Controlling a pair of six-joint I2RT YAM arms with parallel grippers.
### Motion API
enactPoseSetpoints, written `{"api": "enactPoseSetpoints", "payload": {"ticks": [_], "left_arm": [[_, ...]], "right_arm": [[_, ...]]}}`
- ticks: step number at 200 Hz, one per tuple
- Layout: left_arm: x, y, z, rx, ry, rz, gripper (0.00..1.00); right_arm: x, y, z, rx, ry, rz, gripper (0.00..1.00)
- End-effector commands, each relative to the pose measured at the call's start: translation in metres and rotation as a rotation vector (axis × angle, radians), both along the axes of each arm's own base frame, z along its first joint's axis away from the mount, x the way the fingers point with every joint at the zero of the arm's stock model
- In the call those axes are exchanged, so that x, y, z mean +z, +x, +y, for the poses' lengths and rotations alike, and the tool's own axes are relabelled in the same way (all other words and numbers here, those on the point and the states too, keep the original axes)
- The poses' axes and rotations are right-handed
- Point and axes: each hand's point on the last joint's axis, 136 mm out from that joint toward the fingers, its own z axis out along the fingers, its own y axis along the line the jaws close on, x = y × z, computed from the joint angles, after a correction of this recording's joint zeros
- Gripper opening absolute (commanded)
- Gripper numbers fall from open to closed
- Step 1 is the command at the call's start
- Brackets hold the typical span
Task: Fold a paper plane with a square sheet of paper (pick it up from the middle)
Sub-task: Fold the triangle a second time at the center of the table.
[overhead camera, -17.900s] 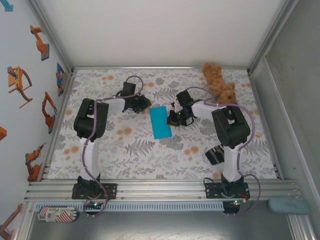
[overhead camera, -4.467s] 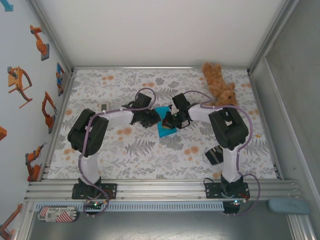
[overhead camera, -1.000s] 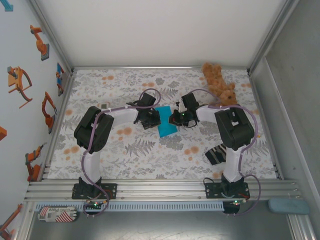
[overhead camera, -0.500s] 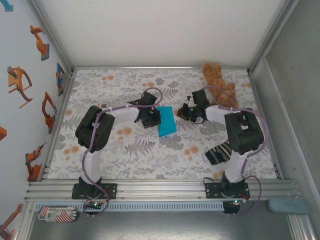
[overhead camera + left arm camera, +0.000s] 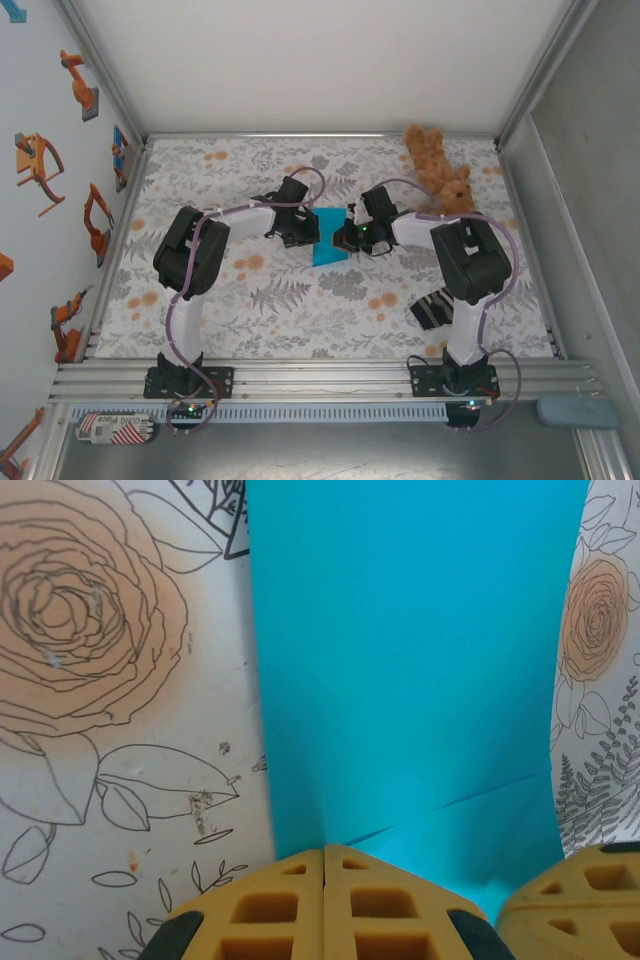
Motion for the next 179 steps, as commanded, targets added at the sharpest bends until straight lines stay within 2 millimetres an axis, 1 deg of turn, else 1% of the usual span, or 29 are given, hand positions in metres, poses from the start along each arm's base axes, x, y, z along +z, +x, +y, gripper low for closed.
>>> {"api": "enactPoseSetpoints", "payload": {"ticks": [1,43,68,86,96,109,133,140,148,164,179], "left_arm": [[-0.042,-0.021,0.024,-0.028,0.124,0.091,0.00],[-0.042,-0.020,0.022,-0.025,0.117,0.095,0.00],[-0.038,-0.018,0.021,-0.021,0.109,0.092,0.00],[-0.030,-0.015,0.019,-0.017,0.099,0.082,0.00],[-0.021,-0.012,0.016,-0.015,0.087,0.071,0.00],[-0.007,-0.006,0.016,0.002,0.091,0.046,0.03],[0.041,0.007,0.013,0.050,0.038,-0.054,0.11],[0.053,0.008,0.009,0.061,0.009,-0.067,0.13],[0.062,0.007,0.004,0.068,-0.029,-0.070,0.15],[0.068,-0.001,-0.004,0.091,-0.104,-0.046,0.16],[0.062,-0.011,-0.011,0.119,-0.159,-0.005,0.16]], "right_arm": [[0.005,0.007,0.010,0.034,0.020,-0.009,0.00],[-0.013,0.004,0.009,0.035,-0.008,0.030,0.00],[-0.027,0.001,-0.001,0.016,-0.074,0.040,0.00],[-0.038,-0.003,-0.009,0.002,-0.123,0.056,0.00],[-0.043,-0.005,-0.012,-0.001,-0.135,0.066,0.00],[-0.050,-0.009,-0.015,-0.006,-0.154,0.084,0.00],[-0.057,-0.014,-0.020,-0.012,-0.176,0.105,0.00],[-0.058,-0.015,-0.021,-0.013,-0.180,0.110,0.00],[-0.059,-0.016,-0.020,-0.012,-0.180,0.116,0.00],[-0.061,-0.017,-0.021,-0.011,-0.185,0.124,0.00],[-0.063,-0.019,-0.022,-0.014,-0.188,0.132,0.00]]}}
